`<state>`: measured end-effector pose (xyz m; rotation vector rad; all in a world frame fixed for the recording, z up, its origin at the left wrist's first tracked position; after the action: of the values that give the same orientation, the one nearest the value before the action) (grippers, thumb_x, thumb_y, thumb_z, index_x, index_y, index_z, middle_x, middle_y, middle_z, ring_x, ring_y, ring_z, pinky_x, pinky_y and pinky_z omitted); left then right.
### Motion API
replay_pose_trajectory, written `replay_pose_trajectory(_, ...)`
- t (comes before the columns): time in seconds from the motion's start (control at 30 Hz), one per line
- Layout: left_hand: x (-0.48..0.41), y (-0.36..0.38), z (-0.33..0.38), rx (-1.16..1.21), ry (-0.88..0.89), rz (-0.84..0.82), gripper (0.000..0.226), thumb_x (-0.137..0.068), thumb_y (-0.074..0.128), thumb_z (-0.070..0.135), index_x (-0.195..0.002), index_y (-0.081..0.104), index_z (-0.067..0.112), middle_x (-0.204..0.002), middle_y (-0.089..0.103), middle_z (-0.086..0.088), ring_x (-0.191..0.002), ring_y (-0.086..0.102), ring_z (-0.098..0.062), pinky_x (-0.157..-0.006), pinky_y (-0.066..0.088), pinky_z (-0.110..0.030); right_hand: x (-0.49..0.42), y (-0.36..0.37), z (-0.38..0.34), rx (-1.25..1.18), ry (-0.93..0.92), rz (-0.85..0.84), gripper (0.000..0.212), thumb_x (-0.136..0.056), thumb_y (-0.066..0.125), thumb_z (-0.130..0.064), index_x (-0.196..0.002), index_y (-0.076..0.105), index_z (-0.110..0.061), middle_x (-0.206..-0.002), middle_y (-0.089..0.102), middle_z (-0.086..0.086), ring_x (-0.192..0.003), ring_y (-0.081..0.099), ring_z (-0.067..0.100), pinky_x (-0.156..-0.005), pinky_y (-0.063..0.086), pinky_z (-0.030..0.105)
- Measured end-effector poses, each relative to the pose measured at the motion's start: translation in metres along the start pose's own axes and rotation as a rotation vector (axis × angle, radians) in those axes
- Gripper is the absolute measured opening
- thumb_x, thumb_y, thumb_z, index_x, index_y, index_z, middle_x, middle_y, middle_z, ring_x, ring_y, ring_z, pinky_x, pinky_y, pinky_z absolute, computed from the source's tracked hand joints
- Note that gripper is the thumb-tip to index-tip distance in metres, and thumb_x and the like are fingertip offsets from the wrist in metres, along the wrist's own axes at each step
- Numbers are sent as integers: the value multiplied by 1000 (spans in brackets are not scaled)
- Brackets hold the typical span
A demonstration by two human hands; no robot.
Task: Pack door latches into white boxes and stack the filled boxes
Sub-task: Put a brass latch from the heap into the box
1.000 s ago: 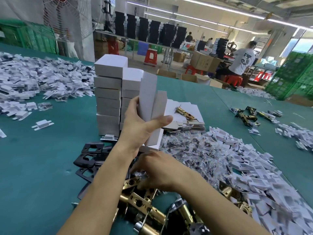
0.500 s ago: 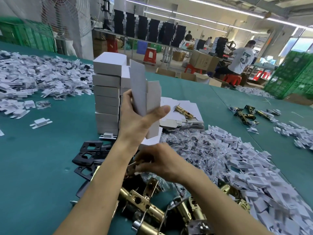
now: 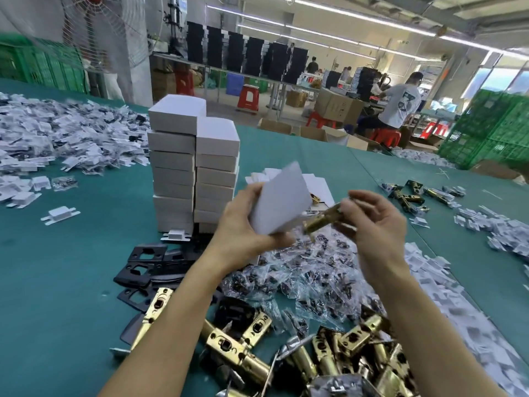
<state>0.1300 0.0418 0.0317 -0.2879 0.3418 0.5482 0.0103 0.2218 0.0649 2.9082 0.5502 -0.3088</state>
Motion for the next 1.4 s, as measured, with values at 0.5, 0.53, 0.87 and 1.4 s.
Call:
replay_pose_trajectory(0.5,3,8,-23,19,-126,-12,83,-49,99,41,-118,52,44,-115,59,10,-103,62,-16,-67,61,-30,7,50,-55,311,-382,61,12,-79,82,-14,-80,70,-11,-71,73,4,-61,73,19,-60,62,38)
replay_pose_trajectory(0.53,3,7,-22,20,-118,10,82,-48,99,42,-116,52,43,-113,59,11,-101,62,-14,-64,58,-24,7,52,-57,310,-391,66,12,-79,82,-15,-79,71,-10,-69,73,4,-60,72,18,-60,62,37)
replay_pose_trajectory(0.87,1,7,-6,6,-29,78,77,-55,98,36,-118,53,41,-109,62,16,-95,62,-3,-65,57,-22,3,66,-39,591,-321,-68,26,-76,74,-8,-62,68,-28,-64,70,-13,-56,60,-3,-54,48,20)
replay_pose_trajectory(1.4,2,-4,-9,497,-73,153,63,-60,70,50,-118,59,27,-108,64,2,-90,65,-7,-65,60,-44,10,28,35,803,110,-491,15,-95,63,-25,-83,70,-18,-83,71,12,-70,61,21,-74,57,49)
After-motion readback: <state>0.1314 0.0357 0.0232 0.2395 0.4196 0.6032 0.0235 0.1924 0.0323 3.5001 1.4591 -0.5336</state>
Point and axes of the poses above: each hand's wrist, its own x-axis away from the middle knuckle, its own y-axis out of the palm, z = x × y, the point moved 4 cm from there along -x, towards the middle knuckle
